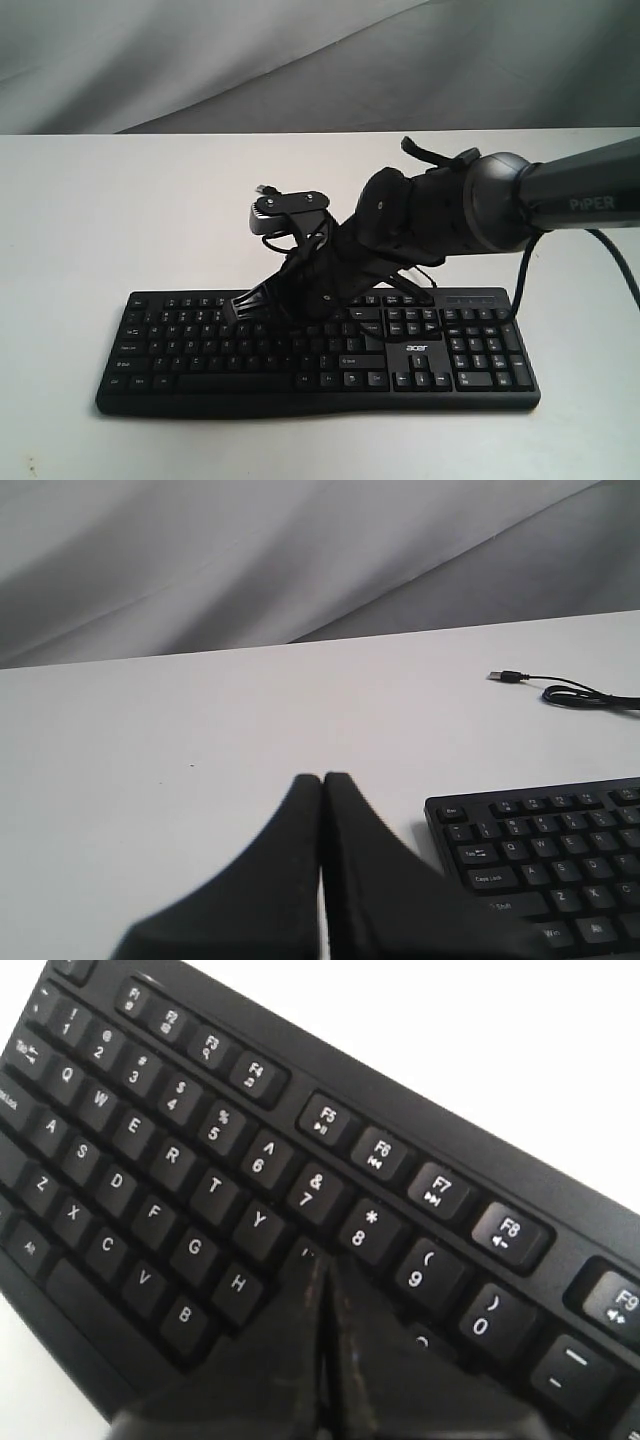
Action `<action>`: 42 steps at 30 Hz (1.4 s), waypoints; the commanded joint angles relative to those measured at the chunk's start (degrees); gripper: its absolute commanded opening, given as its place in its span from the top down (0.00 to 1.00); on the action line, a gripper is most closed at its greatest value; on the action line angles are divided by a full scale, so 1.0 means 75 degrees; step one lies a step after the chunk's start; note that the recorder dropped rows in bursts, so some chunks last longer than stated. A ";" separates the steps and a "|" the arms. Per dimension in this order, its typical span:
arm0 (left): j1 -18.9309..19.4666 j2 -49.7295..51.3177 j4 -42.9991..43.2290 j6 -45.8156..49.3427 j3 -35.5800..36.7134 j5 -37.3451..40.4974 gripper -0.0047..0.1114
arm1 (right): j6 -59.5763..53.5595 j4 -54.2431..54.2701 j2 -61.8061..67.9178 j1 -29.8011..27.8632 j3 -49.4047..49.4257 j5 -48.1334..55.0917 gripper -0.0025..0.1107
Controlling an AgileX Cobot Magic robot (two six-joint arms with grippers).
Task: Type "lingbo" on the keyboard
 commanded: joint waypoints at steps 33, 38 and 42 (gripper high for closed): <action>0.0015 -0.0020 -0.0062 -0.0031 0.0033 -0.0035 0.96 | -0.0111 -0.0079 0.0204 0.0020 -0.0061 -0.0211 0.98; 0.0015 -0.0020 -0.0062 -0.0031 0.0033 -0.0035 0.96 | -0.0093 -0.0079 0.0306 0.0020 -0.0061 -0.0195 0.98; 0.0015 -0.0020 -0.0062 -0.0031 0.0033 -0.0035 0.96 | -0.0093 -0.0065 0.0184 0.0020 -0.0061 -0.0142 0.98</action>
